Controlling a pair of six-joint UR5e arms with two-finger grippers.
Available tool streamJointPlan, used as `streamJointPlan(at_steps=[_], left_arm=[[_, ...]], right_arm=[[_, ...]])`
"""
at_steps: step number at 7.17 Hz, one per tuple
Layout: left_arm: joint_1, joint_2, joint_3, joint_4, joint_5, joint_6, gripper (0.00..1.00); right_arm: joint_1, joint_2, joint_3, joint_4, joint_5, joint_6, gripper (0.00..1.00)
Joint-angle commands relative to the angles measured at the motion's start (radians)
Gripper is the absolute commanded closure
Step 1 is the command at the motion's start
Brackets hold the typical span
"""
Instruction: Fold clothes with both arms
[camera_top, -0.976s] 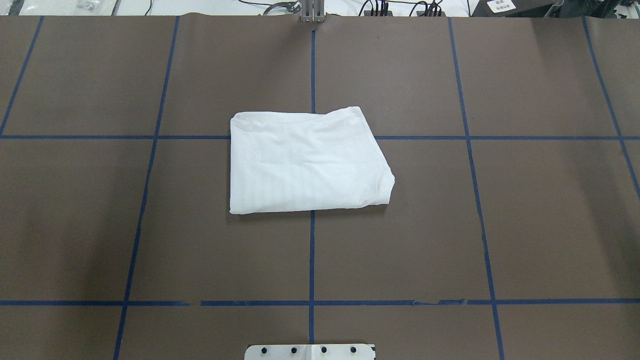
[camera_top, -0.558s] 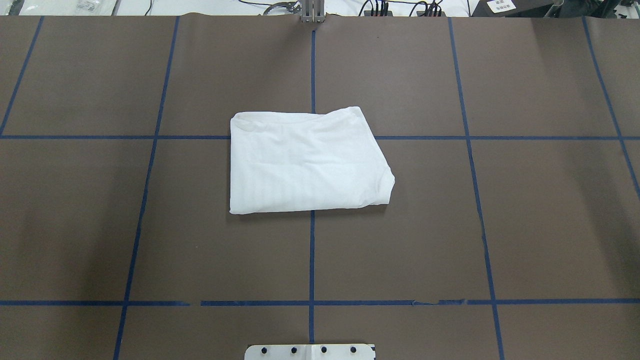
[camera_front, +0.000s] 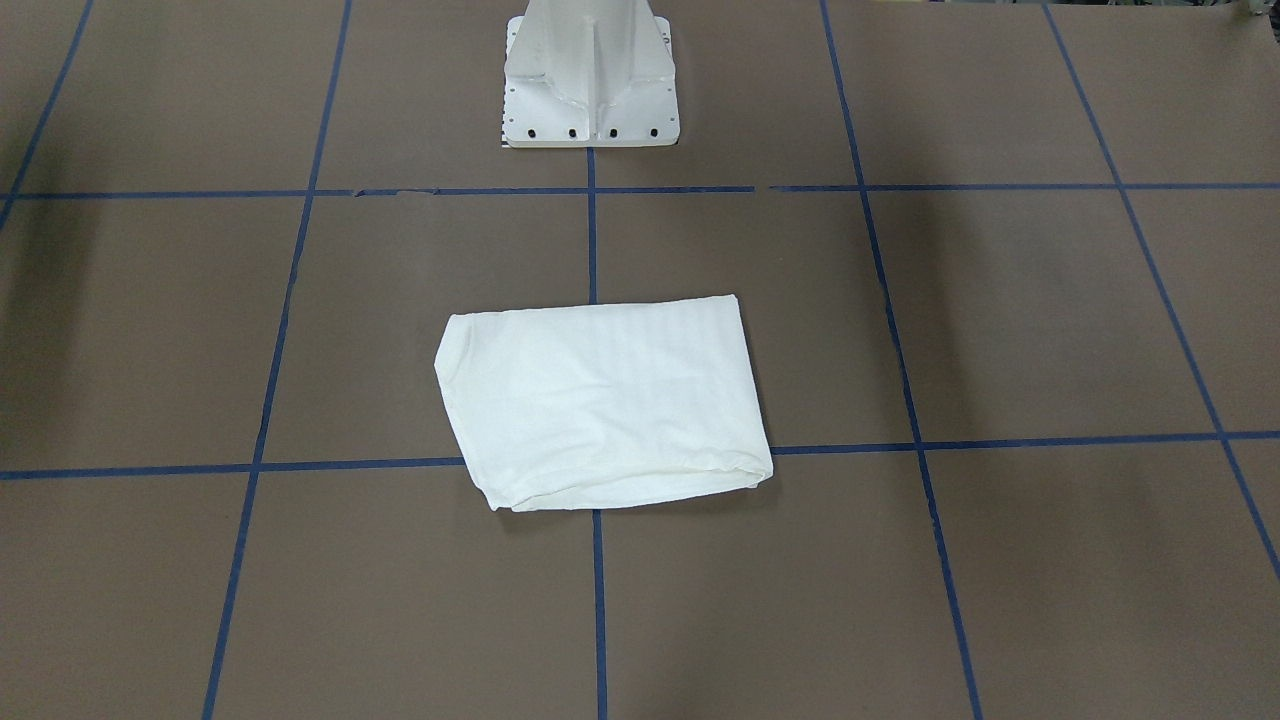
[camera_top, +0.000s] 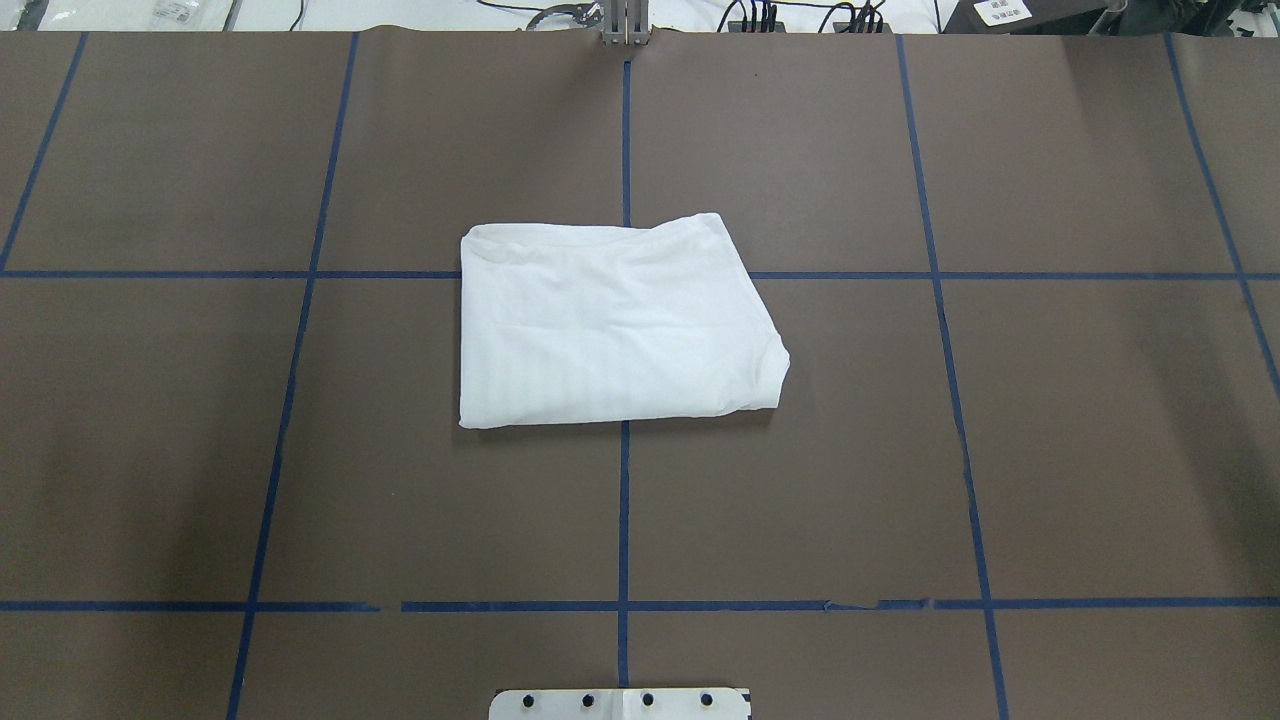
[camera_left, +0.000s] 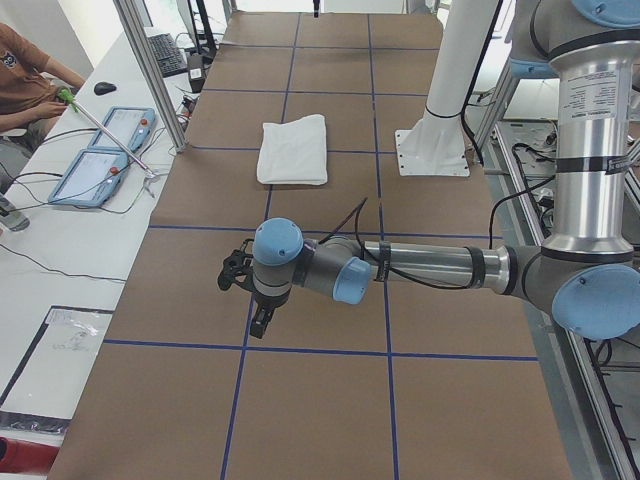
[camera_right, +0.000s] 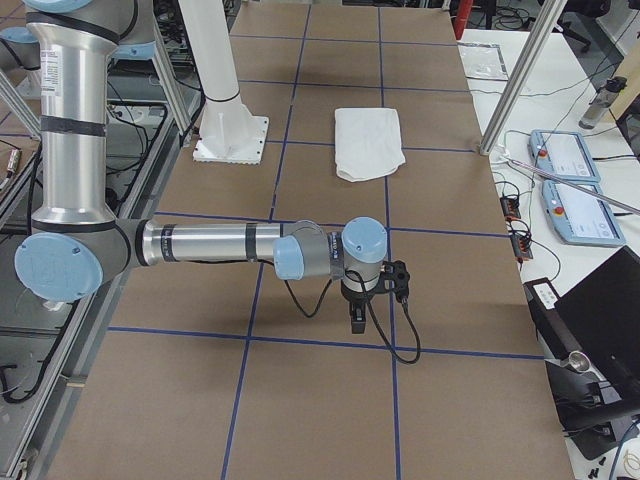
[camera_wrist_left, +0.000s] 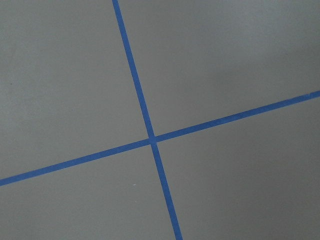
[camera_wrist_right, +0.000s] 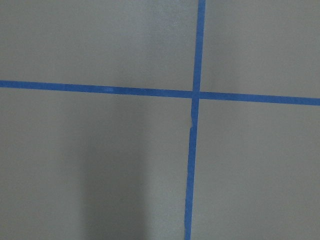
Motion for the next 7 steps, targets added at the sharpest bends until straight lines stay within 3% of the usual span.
streamJointPlan(at_steps=[1, 7], left_arm=[[0.002, 0.001, -0.028, -0.001, 0.001, 0.0, 0.0], [0.002, -0.012, -0.046, -0.006, 0.005, -0.034, 0.01]], right_arm=[[-0.001, -0.003, -0.003, 0.0, -0.004, 0.004, 0.0], [0.0, -0.01, 0.004, 0.002, 0.008, 0.01, 0.0]])
